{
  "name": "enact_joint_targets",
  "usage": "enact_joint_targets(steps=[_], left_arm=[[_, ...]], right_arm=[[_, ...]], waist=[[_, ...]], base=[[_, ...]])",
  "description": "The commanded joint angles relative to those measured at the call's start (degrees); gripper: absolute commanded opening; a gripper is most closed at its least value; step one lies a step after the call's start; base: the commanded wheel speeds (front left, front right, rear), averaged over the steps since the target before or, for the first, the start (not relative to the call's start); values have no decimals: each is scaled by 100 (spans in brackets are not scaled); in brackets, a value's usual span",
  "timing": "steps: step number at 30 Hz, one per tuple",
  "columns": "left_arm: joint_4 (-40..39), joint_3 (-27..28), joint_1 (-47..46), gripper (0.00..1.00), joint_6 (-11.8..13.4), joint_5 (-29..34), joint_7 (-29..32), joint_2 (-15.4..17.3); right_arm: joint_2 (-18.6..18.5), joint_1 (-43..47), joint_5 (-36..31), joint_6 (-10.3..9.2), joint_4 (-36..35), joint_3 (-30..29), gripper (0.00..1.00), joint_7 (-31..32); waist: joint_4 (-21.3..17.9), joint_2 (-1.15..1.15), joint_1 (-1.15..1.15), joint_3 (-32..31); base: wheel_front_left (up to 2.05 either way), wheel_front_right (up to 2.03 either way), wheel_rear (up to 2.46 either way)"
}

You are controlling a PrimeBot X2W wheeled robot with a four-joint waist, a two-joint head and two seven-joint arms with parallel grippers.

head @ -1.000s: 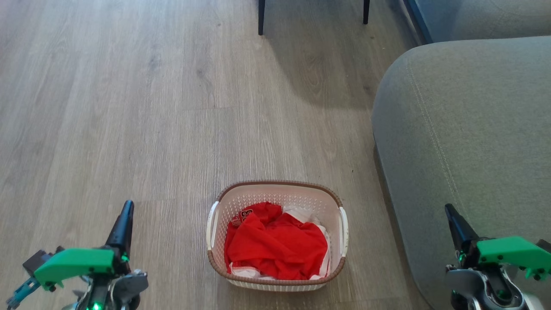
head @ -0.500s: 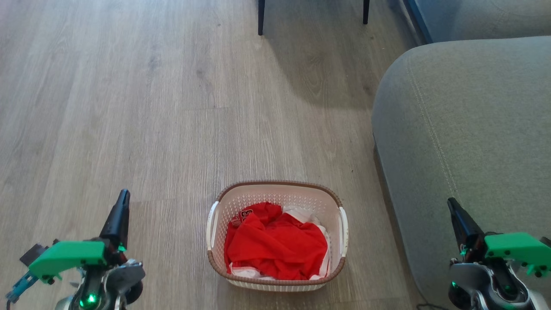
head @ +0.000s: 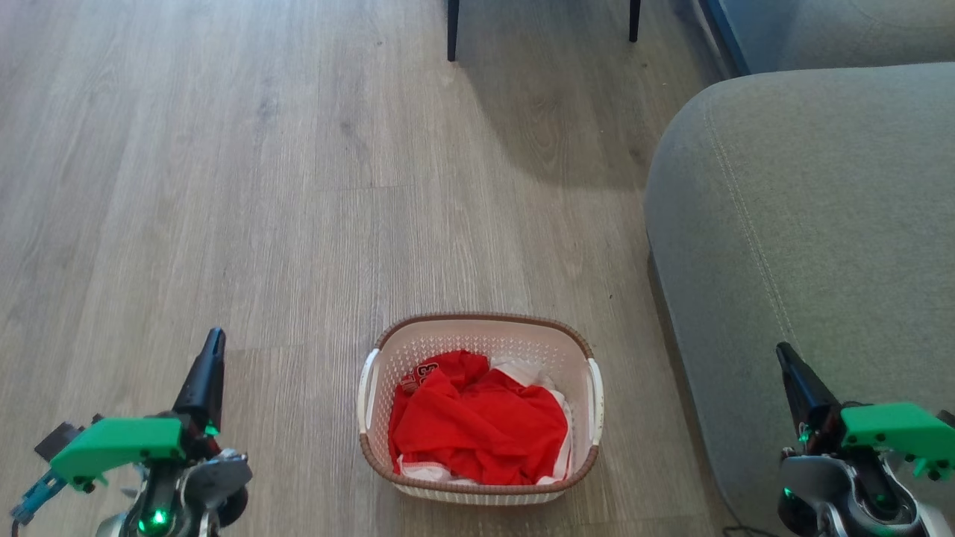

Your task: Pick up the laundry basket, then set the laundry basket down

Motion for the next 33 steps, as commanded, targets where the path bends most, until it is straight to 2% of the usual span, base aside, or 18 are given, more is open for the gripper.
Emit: enact_joint_targets(steps=[1,33], left_arm=[[-171,201,-266,0,-38,-2,25,24],[-171,213,-267,0,-38,8,35,16]], right_arm=[[-51,-269,-7,-9,-186,80,0,39],[-17,-273,-48,-9,-183,31,0,78]], waist=[[0,0,0,0],[0,0,0,0]], base=[[0,0,0],[0,0,0]])
